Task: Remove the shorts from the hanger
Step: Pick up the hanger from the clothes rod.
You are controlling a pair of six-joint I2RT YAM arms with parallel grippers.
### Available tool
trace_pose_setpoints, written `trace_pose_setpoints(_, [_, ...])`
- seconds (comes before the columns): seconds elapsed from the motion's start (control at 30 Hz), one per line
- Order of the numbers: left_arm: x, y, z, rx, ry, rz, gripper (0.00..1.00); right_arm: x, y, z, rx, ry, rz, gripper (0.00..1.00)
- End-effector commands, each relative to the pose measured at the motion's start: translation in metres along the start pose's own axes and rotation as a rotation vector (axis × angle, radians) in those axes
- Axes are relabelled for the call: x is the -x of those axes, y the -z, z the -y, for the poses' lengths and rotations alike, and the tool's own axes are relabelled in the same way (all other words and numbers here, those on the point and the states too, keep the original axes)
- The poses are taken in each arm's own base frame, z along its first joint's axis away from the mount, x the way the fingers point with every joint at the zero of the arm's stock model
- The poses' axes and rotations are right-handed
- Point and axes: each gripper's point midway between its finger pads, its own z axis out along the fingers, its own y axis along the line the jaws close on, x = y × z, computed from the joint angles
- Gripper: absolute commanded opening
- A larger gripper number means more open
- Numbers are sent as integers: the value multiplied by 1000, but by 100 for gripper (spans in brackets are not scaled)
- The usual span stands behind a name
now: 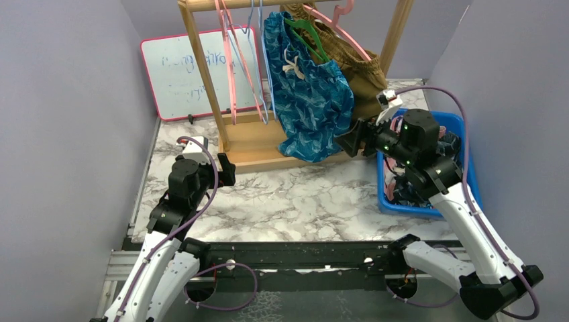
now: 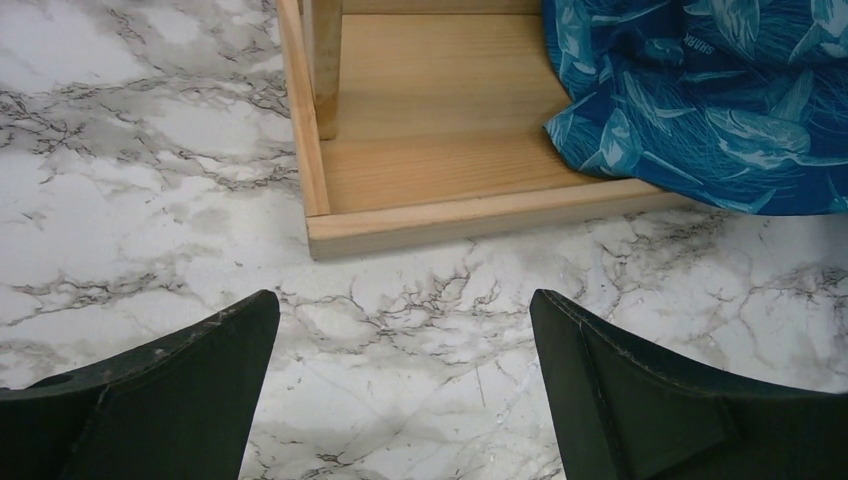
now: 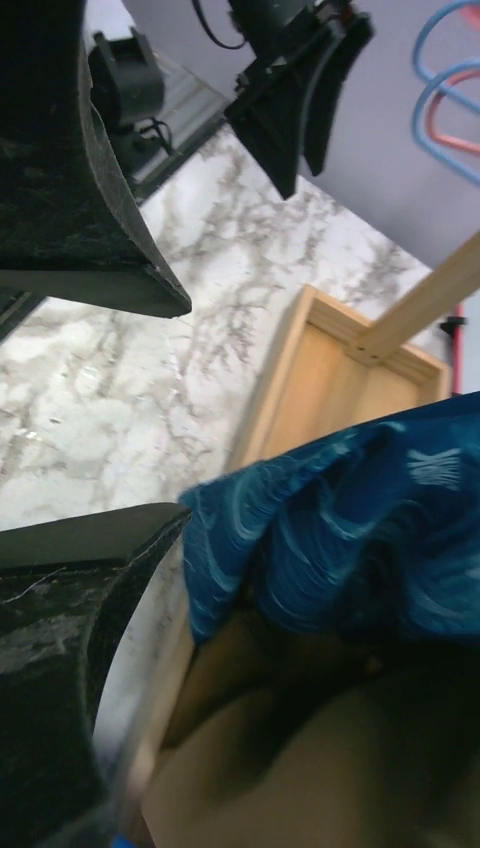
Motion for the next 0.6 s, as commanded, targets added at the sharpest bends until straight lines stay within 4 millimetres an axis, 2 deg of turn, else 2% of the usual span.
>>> trace_pose_setpoints(0.0, [7,0,-5,24,0,30,99,53,11,-2,-28,67,249,68])
trace_pose_setpoints(0.13, [7,-1,-7,36,1,31,99,77,7,-10,2,76,302,66])
trace_pose_setpoints(0.3, [5,-3,-6,31,1,18,99,101,-7,2,-66,130,337,65])
trace_pose_setpoints(0.47, [5,-3,-6,28,1,19,99,125,-26,-9,-6,173,323,56])
trace_pose_setpoints(0.57, [6,-2,-6,28,1,20,99,132,-41,-8,-5,213,285,49])
